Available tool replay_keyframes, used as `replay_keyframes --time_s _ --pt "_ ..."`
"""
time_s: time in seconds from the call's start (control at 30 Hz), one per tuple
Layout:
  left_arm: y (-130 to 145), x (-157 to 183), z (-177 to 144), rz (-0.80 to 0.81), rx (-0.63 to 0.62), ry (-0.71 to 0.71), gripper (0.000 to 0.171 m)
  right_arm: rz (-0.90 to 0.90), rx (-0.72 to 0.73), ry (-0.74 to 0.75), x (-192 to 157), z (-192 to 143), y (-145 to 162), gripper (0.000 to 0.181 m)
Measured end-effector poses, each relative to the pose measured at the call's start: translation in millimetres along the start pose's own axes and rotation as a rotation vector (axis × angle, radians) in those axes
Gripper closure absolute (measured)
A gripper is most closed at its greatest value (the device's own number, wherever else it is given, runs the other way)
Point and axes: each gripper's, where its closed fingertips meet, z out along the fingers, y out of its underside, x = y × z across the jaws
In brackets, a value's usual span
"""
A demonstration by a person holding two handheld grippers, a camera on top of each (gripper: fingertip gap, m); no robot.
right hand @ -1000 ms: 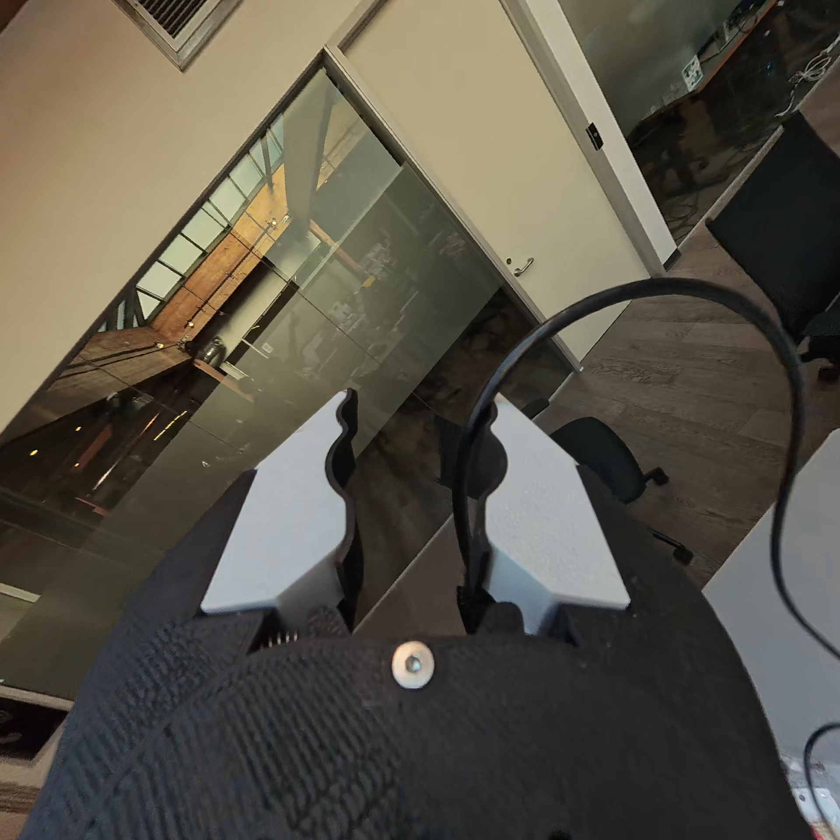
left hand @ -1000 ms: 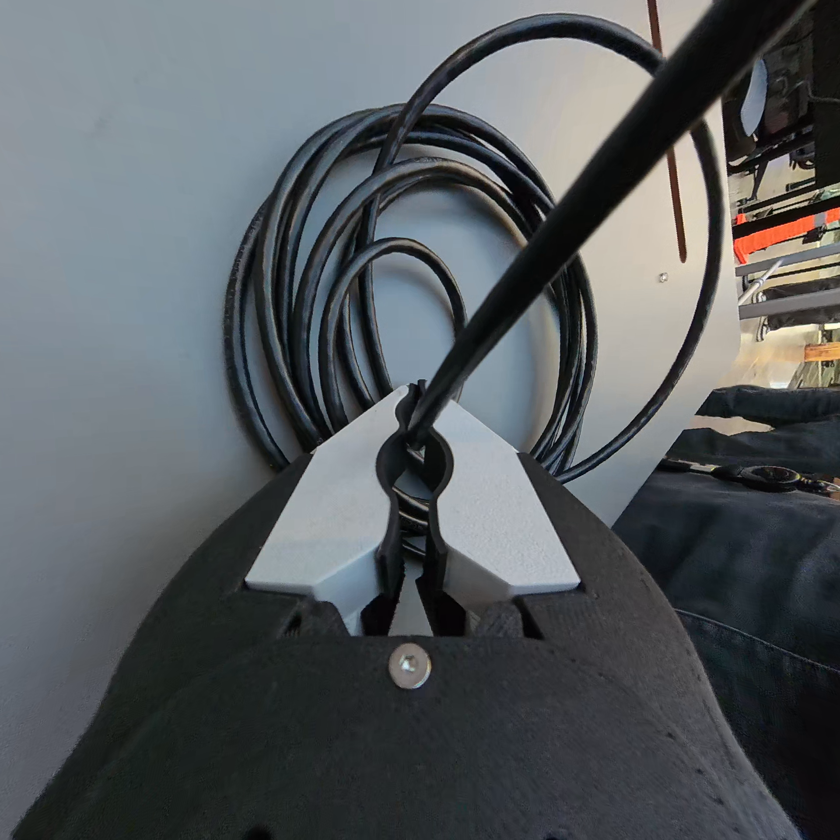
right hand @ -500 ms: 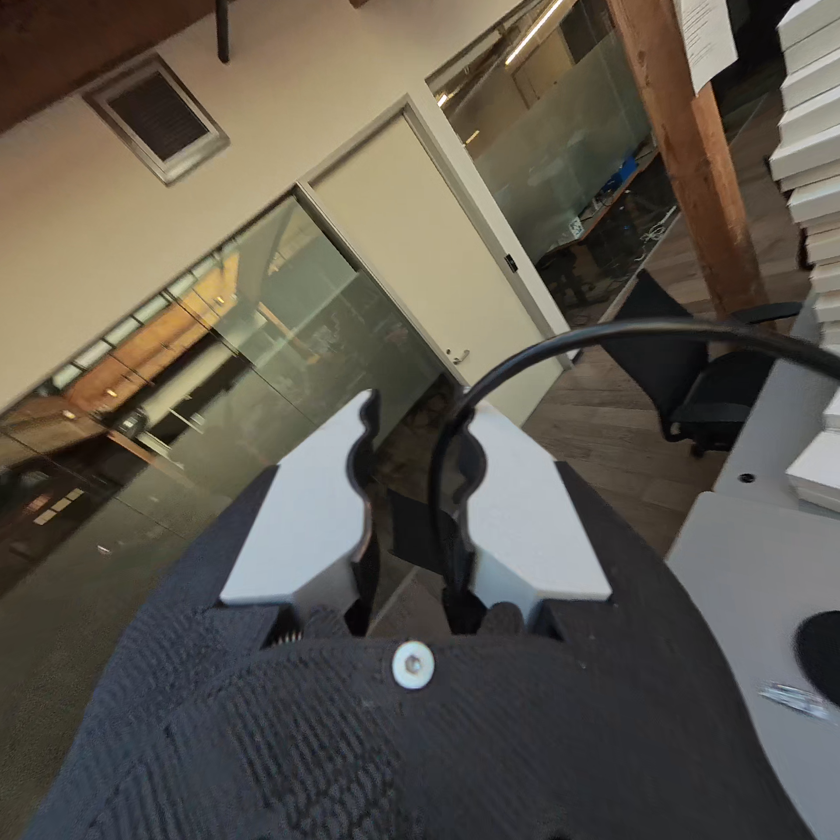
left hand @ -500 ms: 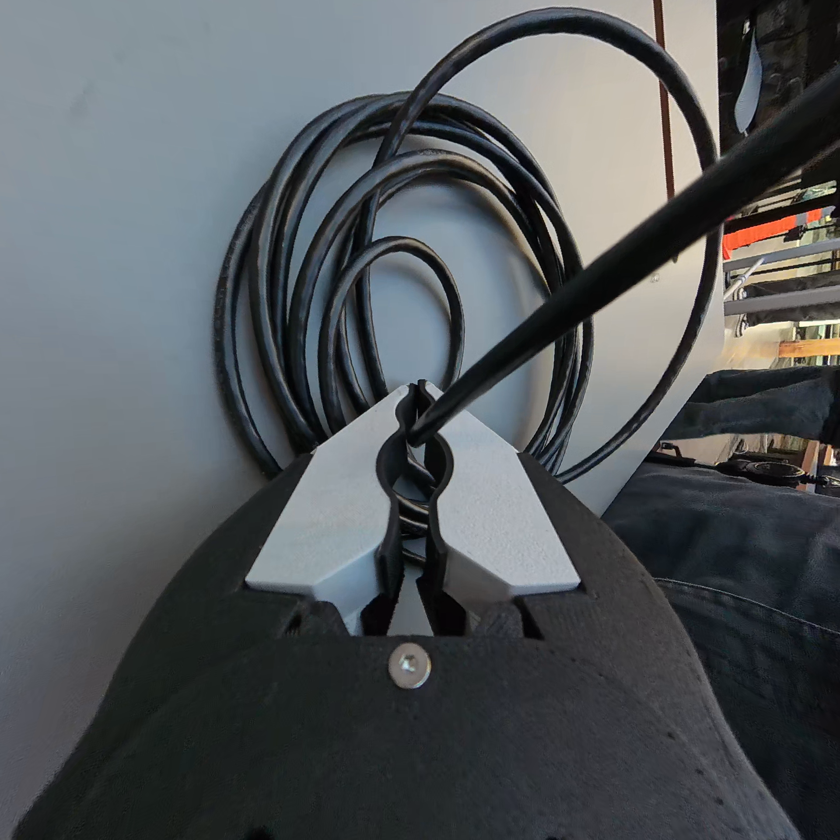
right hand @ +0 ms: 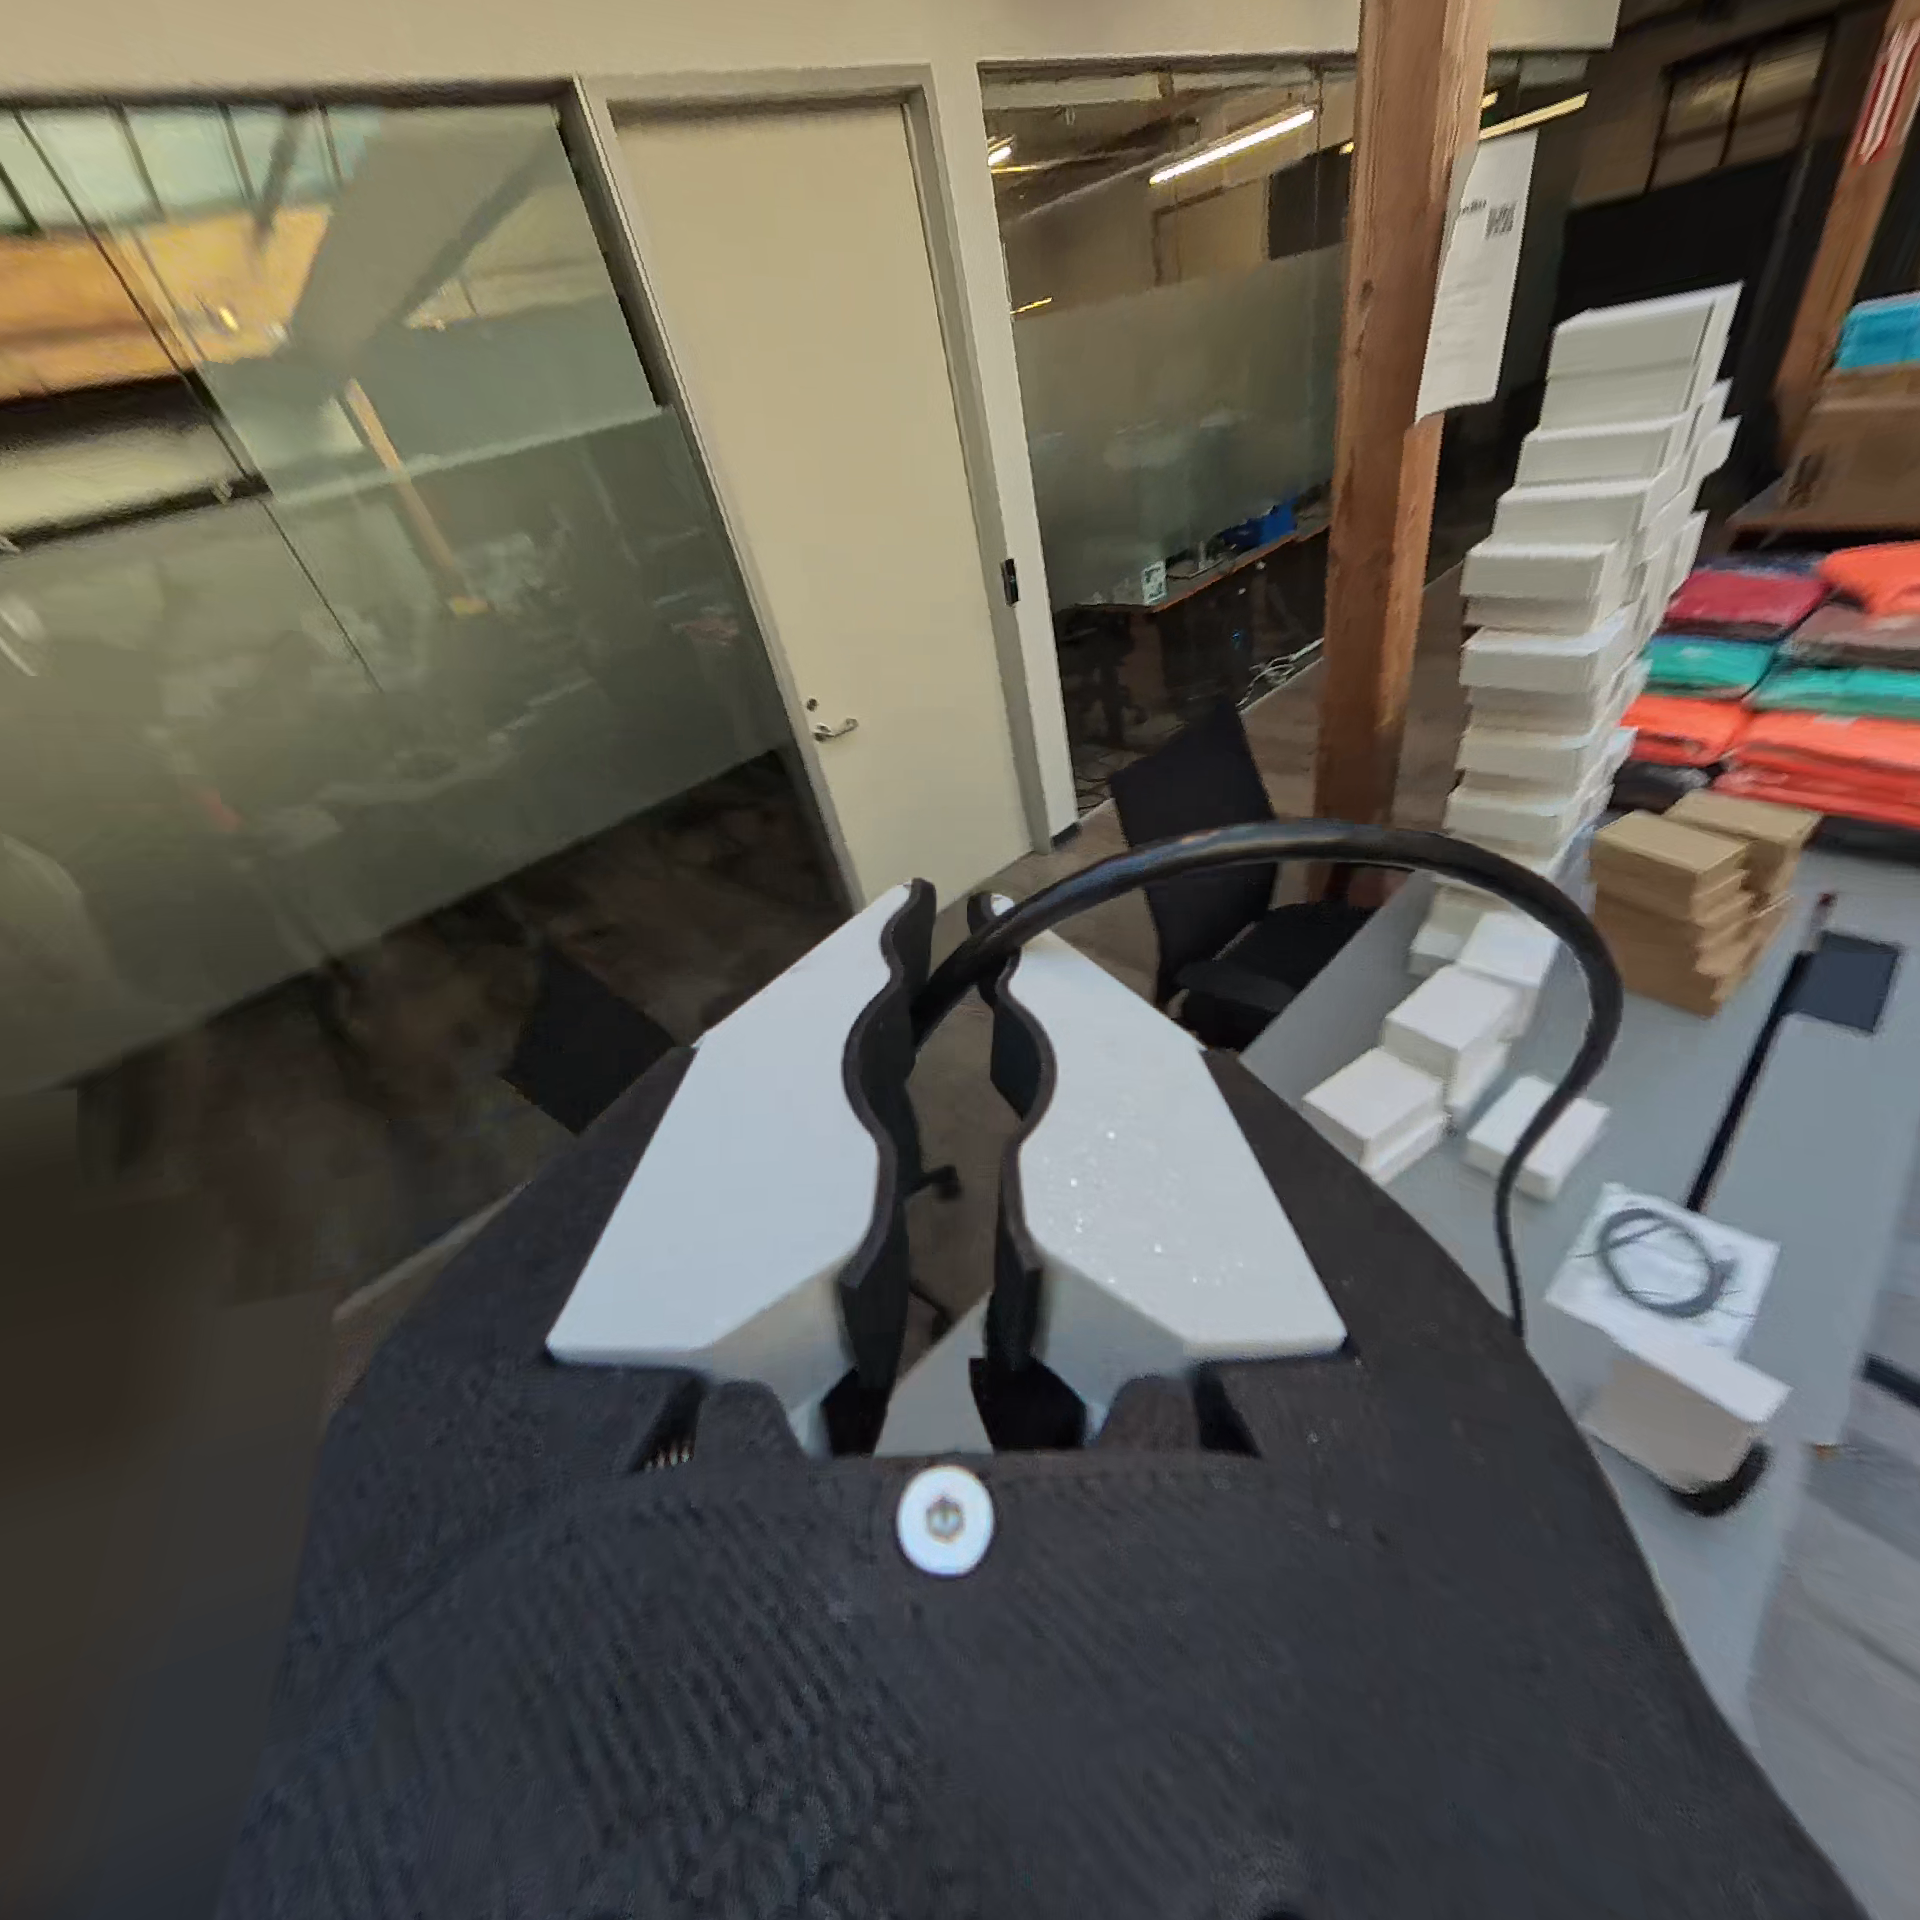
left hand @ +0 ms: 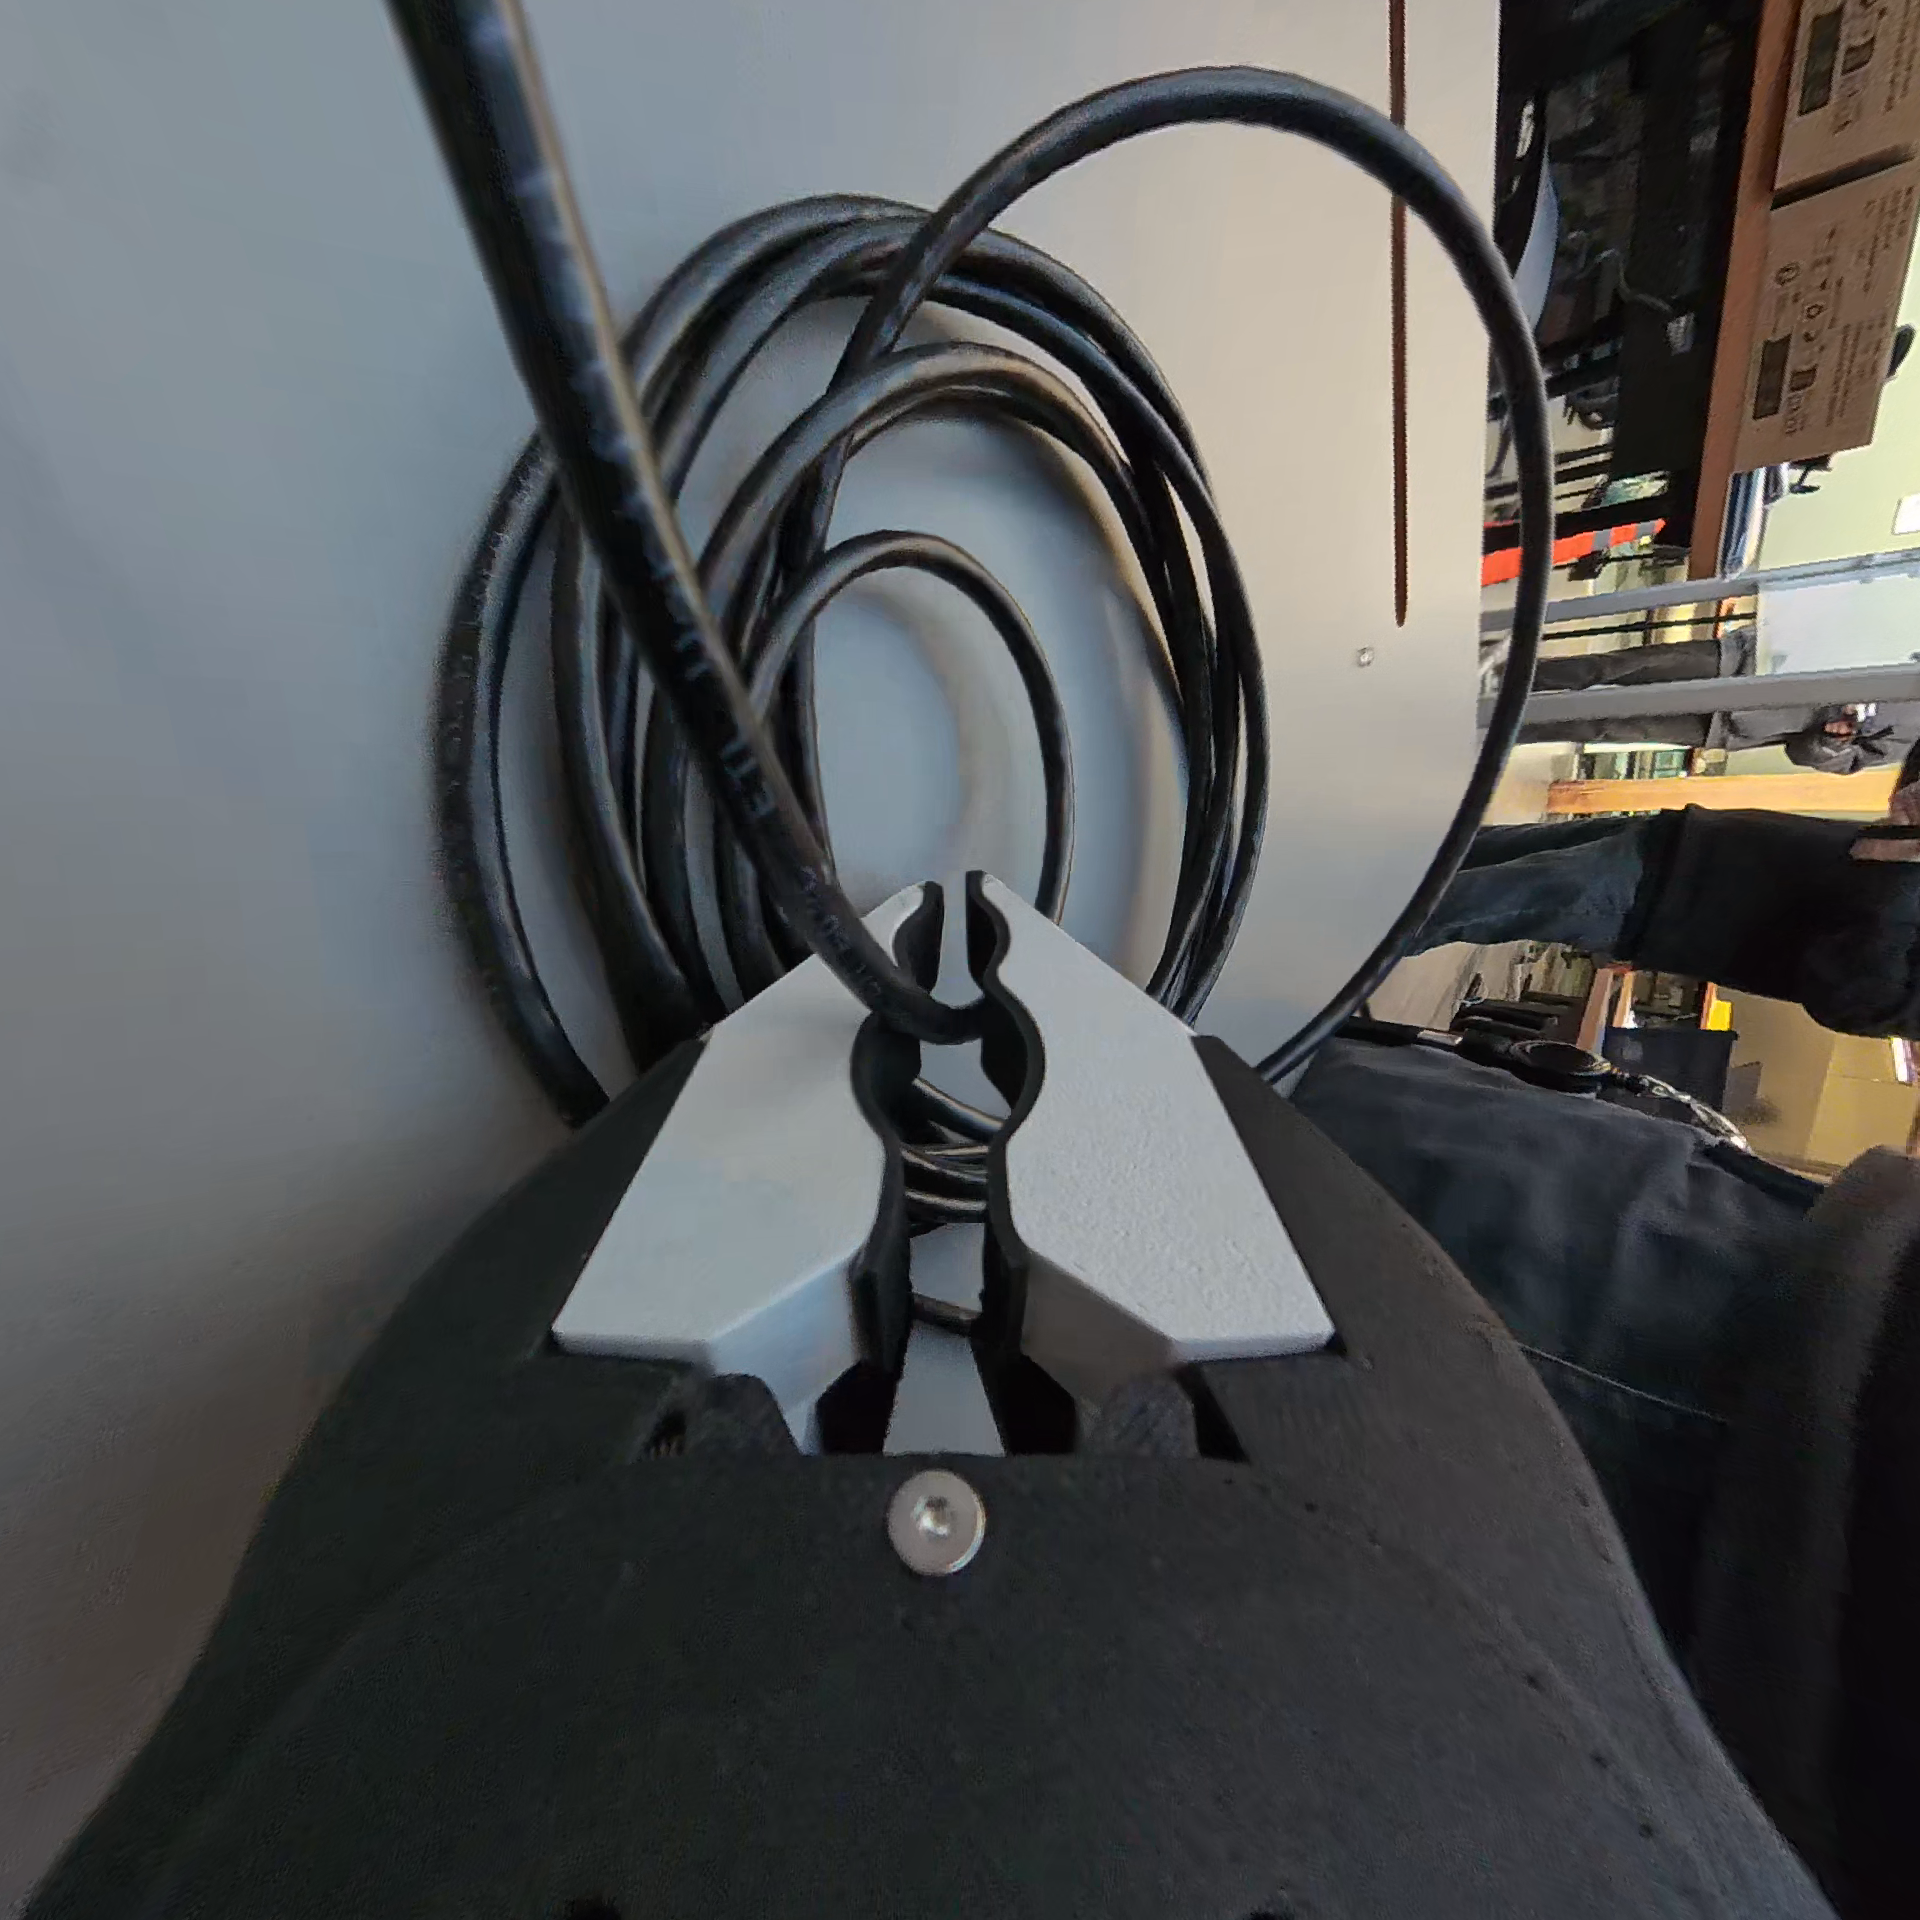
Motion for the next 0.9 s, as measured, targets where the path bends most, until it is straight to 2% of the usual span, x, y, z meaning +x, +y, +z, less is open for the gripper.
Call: replay_keyframes --time_s 0.13,0.27,0.43,0.57,0.6,0.77,0.83,0.9 --pt "-1.0 3.3 -0.7 -0.025 0.013 0.047 0.163 -0.266 0.015 0.117 -1.6 -32.4 33.1 0.179" --pt "-3.6 8.6 -6.8 -0.011 0.036 0.049 0.144 -0.295 -0.026 0.159 1.7 -57.0 54.1 0.18" --pt "-1.8 14.2 -19.6 -0.014 0.085 0.038 0.123 -0.429 -0.102 0.209 0.2 -84.7 91.6 0.177" --pt "10.2 14.6 -20.1 -0.073 0.043 0.042 0.134 -0.61 -0.167 0.308 -11.2 -118.2 139.2 0.177" --pt "16.1 14.4 -20.0 -0.079 0.01 0.035 0.141 -0.626 -0.17 0.333 -13.8 -128.6 149.0 0.177" --pt "38.6 22.4 -35.3 -0.029 -0.038 -0.033 0.125 -0.593 -0.18 0.375 -31.6 -178.3 182.1 0.178" --pt "45.2 17.2 -55.2 0.052 -0.04 -0.13 0.127 -0.551 -0.189 0.379 -39.5 -195.2 190.7 0.178" --pt "42.6 22.4 -74.4 0.245 -0.03 -0.18 0.144 -0.504 -0.205 0.387 -45.2 -208.3 201.8 0.179"
